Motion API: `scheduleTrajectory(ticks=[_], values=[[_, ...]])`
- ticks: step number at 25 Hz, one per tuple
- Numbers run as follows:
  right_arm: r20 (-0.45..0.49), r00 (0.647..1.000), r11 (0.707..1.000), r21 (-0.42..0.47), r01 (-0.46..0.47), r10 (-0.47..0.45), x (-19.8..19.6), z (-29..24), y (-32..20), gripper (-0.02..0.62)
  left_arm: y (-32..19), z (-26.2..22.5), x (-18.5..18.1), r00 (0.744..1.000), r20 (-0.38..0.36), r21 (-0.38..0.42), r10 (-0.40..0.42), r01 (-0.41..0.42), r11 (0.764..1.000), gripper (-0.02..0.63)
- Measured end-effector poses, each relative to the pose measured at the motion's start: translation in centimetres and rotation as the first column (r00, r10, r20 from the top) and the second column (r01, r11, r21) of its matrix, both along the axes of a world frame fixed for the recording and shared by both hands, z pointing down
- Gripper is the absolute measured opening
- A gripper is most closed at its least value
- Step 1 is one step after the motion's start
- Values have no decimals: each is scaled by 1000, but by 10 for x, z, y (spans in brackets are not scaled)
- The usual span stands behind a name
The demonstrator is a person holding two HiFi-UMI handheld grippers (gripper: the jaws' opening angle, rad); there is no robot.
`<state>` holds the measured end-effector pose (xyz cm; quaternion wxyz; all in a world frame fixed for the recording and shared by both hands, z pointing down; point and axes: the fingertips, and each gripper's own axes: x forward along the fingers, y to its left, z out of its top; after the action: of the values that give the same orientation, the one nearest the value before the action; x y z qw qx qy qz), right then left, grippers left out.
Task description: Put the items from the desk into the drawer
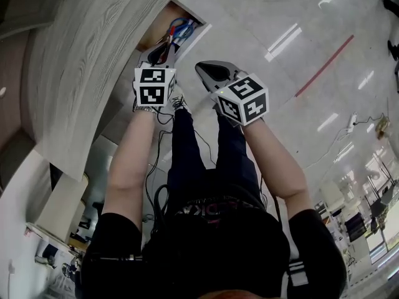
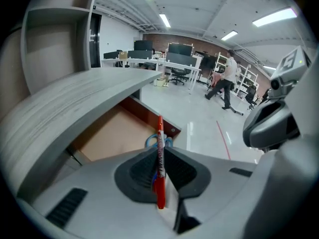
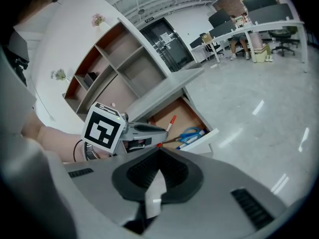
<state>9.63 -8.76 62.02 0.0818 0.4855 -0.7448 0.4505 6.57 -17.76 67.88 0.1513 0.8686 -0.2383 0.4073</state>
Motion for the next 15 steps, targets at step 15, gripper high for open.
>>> scheduleTrajectory(ticks=[15], values=[[11,1000,1000,-20,20,-20,-4,10,1,12,-6,20,-6,999,37,-8,-26,26,1000,49]])
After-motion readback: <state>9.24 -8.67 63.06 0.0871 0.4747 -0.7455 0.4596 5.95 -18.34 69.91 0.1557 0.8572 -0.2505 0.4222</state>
